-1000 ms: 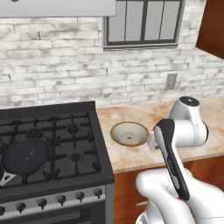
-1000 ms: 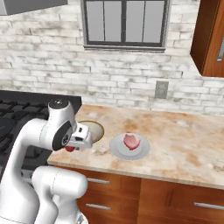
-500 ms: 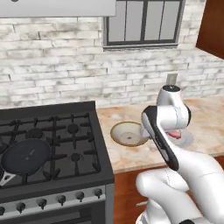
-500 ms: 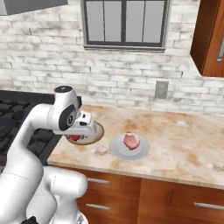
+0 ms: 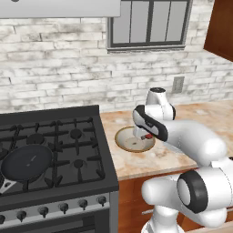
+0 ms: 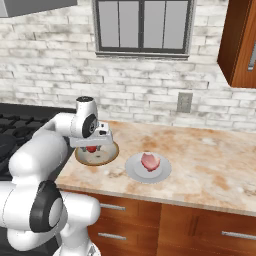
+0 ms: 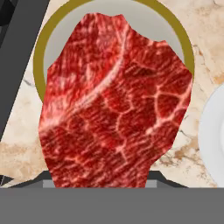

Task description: Place one of the steaks on the plate and the other in the bowl. Then place the bowl in the fridge.

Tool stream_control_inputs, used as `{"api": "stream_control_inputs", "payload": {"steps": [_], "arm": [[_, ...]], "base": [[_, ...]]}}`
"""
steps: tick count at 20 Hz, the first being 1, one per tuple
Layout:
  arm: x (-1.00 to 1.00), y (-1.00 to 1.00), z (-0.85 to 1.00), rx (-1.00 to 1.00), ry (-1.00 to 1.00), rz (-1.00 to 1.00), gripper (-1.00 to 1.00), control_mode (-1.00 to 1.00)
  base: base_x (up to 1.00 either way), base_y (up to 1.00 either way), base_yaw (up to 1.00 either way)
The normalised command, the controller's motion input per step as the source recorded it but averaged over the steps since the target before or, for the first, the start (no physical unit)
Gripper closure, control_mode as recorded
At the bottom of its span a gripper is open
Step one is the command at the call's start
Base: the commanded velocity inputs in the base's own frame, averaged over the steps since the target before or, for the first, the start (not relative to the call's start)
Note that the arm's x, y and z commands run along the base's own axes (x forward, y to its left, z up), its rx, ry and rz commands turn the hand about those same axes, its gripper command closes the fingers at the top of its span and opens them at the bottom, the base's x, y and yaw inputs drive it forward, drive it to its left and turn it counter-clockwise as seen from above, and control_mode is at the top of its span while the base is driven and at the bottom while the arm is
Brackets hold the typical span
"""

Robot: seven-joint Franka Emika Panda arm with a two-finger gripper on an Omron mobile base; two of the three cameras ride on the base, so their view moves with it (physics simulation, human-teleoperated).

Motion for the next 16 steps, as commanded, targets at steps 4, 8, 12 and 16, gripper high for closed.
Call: {"api": "stream_control_inputs", "payload": {"steps": [4,8,12,16], "arm": [[0.56,0.21,-0.52,0.00,0.15,0.11,1.00,-1.00],[0.23,0.00,-0.38,0.00,0.18,0.00,1.00,-1.00],[0.06,0.00,-0.33,0.00,0.13,0.00,1.00,-1.00],[-0.02,0.00,-0.22,0.00,0.06,0.00,1.00,-1.00]], "base": [[0.00,0.00,0.00],[0.00,0.00,0.00],[0.00,0.00,0.00],[0.00,0.00,0.00]]}}
